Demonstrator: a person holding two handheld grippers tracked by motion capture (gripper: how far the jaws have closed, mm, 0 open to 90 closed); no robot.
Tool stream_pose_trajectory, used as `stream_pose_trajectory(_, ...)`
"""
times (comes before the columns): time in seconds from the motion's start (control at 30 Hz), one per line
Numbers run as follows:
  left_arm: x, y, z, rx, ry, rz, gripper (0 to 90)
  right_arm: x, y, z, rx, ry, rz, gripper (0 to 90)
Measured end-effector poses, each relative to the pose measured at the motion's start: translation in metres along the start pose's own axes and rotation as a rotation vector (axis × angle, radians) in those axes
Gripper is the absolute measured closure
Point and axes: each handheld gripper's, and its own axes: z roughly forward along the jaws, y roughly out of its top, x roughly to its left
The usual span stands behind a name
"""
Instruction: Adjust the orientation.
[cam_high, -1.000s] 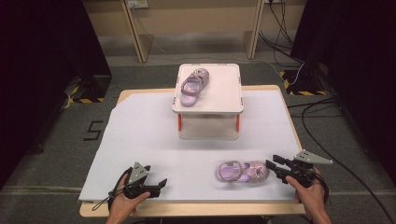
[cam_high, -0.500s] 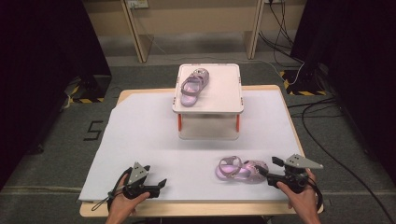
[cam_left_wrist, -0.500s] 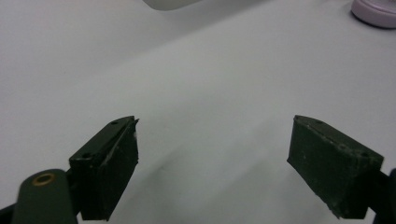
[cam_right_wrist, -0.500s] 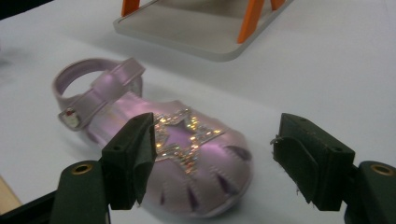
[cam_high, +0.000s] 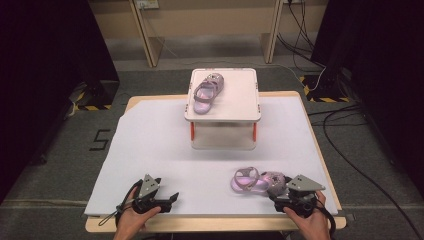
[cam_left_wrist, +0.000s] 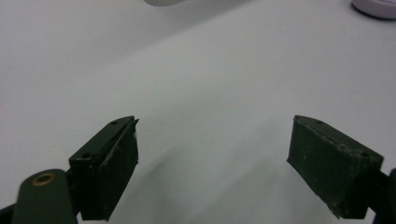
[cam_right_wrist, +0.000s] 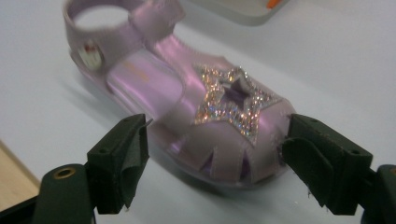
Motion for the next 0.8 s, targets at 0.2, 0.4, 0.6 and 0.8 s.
stream_pose_trajectory(0.2, 0.000, 0.000, 0.000, -0.001, -0.001, 0.003, 15.5, -0.009, -0.003, 0.002, 0.030, -0.046, 0.010, 23.9)
stream_pose_trajectory(0.4, -0.001, 0.000, 0.000, 0.002, -0.003, 0.005, 15.5, -0.016, -0.002, 0.003, 0.019, -0.047, 0.031, 22.0)
stream_pose_trajectory(0.6, -0.001, 0.000, 0.001, 0.003, -0.003, 0.005, 15.5, -0.021, -0.002, 0.003, 0.024, -0.091, 0.006, 24.0)
stream_pose_trajectory(0.8, -0.002, 0.000, 0.002, 0.004, -0.006, 0.007, 15.5, -0.037, -0.002, 0.009, 0.013, -0.152, -0.007, 33.0)
